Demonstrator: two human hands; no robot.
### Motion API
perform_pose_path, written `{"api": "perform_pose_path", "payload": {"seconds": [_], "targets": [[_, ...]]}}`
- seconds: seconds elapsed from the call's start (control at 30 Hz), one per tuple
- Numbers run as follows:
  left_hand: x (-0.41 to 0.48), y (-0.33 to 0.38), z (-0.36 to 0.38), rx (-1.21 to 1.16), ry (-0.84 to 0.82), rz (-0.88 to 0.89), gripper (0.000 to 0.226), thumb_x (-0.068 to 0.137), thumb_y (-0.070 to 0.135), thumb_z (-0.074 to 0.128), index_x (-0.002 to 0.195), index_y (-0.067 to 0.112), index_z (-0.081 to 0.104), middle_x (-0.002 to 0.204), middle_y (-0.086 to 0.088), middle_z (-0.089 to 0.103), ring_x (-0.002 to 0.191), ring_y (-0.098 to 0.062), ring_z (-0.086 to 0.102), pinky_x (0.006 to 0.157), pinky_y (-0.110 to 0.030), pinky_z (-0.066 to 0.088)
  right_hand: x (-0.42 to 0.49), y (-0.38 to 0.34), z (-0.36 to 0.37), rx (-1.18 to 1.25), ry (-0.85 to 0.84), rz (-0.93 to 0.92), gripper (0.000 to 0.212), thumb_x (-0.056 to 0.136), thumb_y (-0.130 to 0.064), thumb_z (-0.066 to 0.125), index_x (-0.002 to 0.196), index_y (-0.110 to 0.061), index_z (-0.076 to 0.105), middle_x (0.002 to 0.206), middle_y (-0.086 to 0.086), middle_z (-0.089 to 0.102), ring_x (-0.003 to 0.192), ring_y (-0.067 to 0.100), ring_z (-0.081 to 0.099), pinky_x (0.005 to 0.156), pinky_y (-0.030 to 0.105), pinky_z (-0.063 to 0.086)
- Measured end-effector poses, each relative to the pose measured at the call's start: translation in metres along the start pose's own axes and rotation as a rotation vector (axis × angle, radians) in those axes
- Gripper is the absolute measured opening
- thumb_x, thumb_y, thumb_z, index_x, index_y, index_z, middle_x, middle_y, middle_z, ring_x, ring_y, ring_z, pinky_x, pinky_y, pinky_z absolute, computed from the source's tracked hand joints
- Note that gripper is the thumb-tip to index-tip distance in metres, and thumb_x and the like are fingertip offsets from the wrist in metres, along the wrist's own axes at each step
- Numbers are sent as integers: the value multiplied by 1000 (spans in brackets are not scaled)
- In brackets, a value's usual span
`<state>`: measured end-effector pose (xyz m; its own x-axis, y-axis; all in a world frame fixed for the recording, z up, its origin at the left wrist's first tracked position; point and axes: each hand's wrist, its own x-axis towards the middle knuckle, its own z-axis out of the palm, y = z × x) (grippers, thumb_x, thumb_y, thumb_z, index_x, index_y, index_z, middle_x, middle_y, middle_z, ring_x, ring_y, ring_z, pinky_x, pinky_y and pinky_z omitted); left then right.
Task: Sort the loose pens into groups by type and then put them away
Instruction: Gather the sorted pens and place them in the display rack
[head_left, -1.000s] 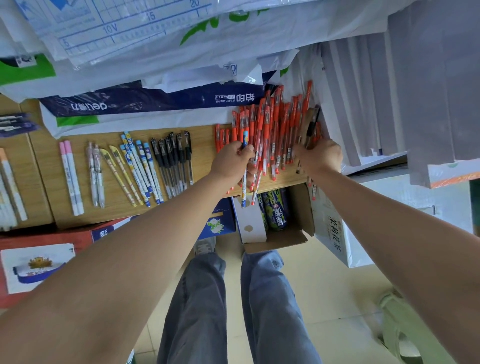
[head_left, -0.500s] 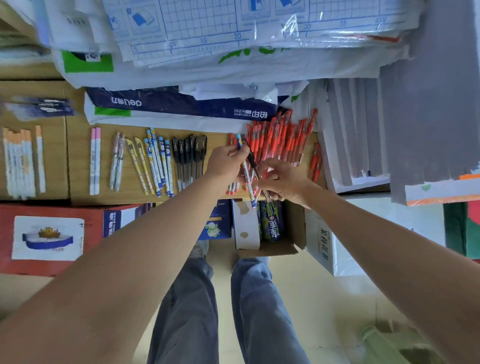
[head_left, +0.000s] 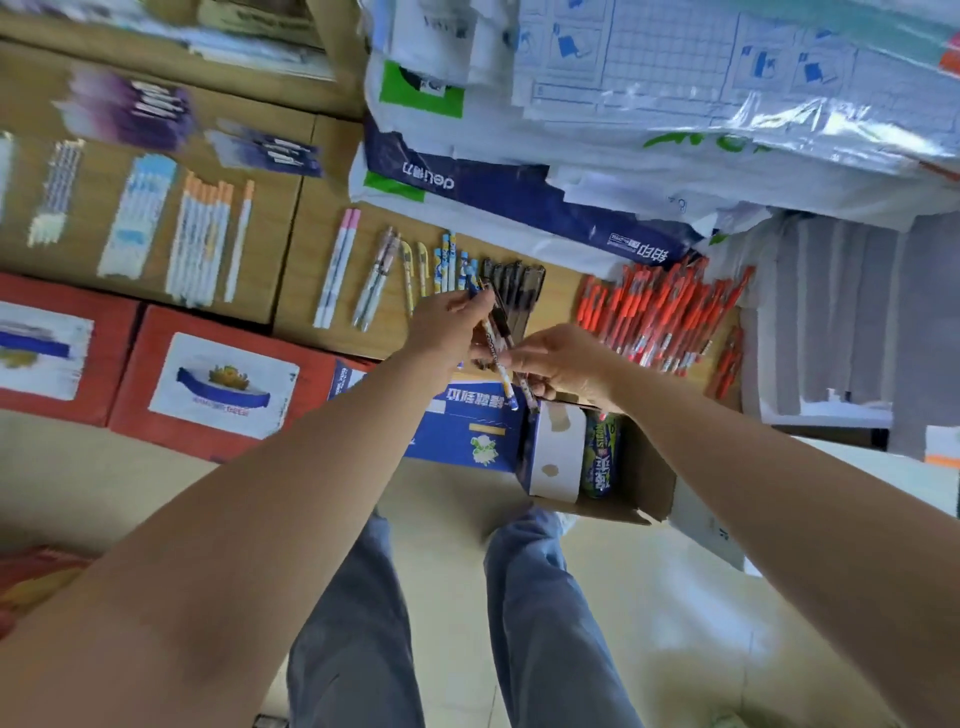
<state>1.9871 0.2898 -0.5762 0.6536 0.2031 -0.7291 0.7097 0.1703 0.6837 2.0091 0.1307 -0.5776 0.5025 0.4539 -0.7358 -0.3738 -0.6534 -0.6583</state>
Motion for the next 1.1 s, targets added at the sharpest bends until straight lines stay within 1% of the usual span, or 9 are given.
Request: {"api": "perform_pose_path", "payload": {"seconds": [0.13, 0.2, 0.3, 0.47, 0.6, 0.7, 0.83, 1.0, 1.1], "targets": [[7, -2, -57, -10, 1, -6, 21, 93, 25, 62, 104, 8, 65, 90, -2, 64, 75, -18, 63, 59, -26, 59, 14, -34, 44, -1, -7, -5, 29, 91, -30, 62, 103, -5, 70, 63, 4, 59, 50, 7, 50, 56, 17, 47], [10, -1, -86, 72, -69, -12, 17, 92, 28, 62, 94, 12, 64, 86, -4, 64, 72, -18, 62, 64, -29, 57, 24, -51, 65, 17, 36, -2, 25, 90, -31, 63, 99, -9, 70, 62, 0, 56, 52, 7, 50, 57, 19, 47], [13, 1, -131, 222, -153, -2, 17, 93, 26, 61, 98, 10, 66, 80, -2, 64, 71, -16, 61, 76, -34, 54, 43, -73, 95, 64, 101, -13, 22, 89, -31, 64, 93, -11, 71, 63, 1, 57, 53, 8, 50, 58, 23, 46], [23, 9, -199, 242, -64, 17, 23, 94, 13, 53, 73, 11, 64, 73, -13, 64, 50, -14, 57, 51, -23, 46, 69, -106, 141, 128, 188, 16, 18, 93, -21, 61, 108, -13, 67, 69, 0, 59, 52, 6, 52, 53, 20, 42], [27, 15, -232, 192, -50, -66, 17, 98, 9, 43, 90, 4, 57, 73, -13, 61, 50, -14, 61, 48, -25, 54, 82, -119, 160, 146, 247, 47, 22, 96, -18, 57, 115, -7, 59, 72, 4, 62, 39, -4, 49, 43, 12, 38], [24, 18, -241, 251, -111, -76, 14, 100, 13, 42, 106, 5, 53, 73, -12, 62, 57, -23, 61, 54, -31, 54, 91, -122, 164, 108, 235, 91, 23, 97, -19, 54, 115, -5, 58, 72, 5, 63, 40, -4, 51, 42, 12, 36], [31, 16, -234, 296, -133, -78, 17, 99, 11, 42, 102, 2, 56, 73, -11, 59, 57, -20, 57, 45, -23, 50, 99, -116, 157, 60, 309, 131, 20, 99, -23, 48, 100, -9, 62, 67, 4, 63, 52, 10, 51, 51, 22, 38], [46, 7, -204, 465, -108, -21, 19, 91, 21, 54, 98, 7, 65, 74, -8, 59, 57, -20, 46, 50, -24, 32, 102, -77, 125, -69, 449, 275, 22, 98, -20, 48, 106, -7, 63, 82, 10, 66, 61, 17, 55, 56, 28, 46], [53, 5, -181, 456, -112, -15, 13, 92, 21, 56, 93, 10, 63, 71, -2, 54, 60, -16, 49, 54, -24, 40, 94, -51, 98, -180, 537, 344, 24, 95, -14, 49, 107, -1, 64, 93, 17, 67, 69, 21, 55, 61, 26, 46]]}}
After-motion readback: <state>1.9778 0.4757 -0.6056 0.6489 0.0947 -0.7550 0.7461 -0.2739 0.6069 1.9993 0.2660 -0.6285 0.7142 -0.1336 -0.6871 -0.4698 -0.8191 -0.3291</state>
